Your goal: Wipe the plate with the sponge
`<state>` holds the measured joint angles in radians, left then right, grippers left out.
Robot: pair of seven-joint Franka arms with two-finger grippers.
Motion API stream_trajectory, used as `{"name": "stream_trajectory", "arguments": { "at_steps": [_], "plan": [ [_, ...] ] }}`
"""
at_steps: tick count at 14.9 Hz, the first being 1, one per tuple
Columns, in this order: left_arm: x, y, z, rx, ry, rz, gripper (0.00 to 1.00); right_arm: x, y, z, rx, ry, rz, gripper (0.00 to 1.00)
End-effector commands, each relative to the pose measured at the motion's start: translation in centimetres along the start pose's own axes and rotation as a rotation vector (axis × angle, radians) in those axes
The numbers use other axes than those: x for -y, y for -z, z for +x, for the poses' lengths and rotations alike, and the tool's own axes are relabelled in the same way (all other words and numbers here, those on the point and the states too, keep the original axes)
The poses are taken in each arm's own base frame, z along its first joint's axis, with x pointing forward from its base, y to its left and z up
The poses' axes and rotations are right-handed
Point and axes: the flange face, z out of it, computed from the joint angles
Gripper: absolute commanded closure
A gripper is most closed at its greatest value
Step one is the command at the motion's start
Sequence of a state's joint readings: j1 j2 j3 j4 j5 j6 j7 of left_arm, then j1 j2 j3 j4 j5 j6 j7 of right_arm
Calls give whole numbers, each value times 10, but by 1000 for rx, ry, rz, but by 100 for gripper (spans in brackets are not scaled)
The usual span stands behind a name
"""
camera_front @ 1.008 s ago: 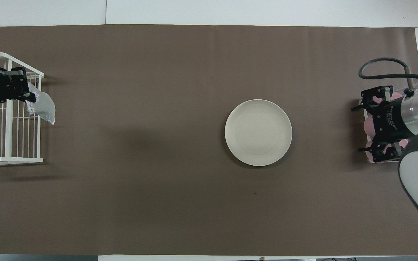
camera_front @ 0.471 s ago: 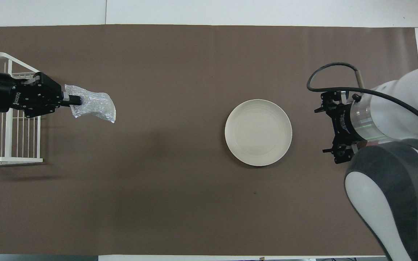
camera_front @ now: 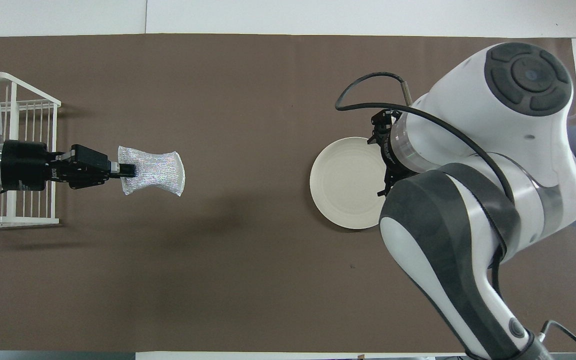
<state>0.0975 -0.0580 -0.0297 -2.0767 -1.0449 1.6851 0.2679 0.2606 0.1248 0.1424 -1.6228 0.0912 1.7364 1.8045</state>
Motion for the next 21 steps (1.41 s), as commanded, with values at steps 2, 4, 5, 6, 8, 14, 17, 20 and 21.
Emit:
{"name": "stream_trajectory", "arguments": {
  "at_steps": [2, 4, 5, 6, 8, 14, 17, 20, 21],
  "plan": [
    [27, -32, -36, 7, -161, -85, 100, 17, -5, -51, 49, 20, -22, 0],
    [22, -49, -41, 6, -171, -153, 100, 17, -2, -73, 61, 18, -12, 0],
    [13, -64, -44, 13, -176, -183, 100, 15, -1, -83, 65, 15, -5, 0],
    [5, -73, -44, 11, -181, -212, 100, 13, -2, -90, 69, 13, -4, 0],
    [8, -85, -48, 22, -207, -228, 100, 10, -6, -101, 119, 3, -9, 0],
    [-1, -122, -58, 46, -264, -300, 100, -4, -9, -142, 187, 9, 10, 0],
    [2, -127, -61, 57, -283, -306, 100, -25, -22, -173, 201, 4, 18, 0],
    [5, -131, -65, 77, -285, -326, 100, -41, -36, -185, 198, 15, 16, 0],
    [3, -130, -65, 75, -281, -342, 100, -41, -38, -184, 202, -12, 24, 0]
  ]
}}
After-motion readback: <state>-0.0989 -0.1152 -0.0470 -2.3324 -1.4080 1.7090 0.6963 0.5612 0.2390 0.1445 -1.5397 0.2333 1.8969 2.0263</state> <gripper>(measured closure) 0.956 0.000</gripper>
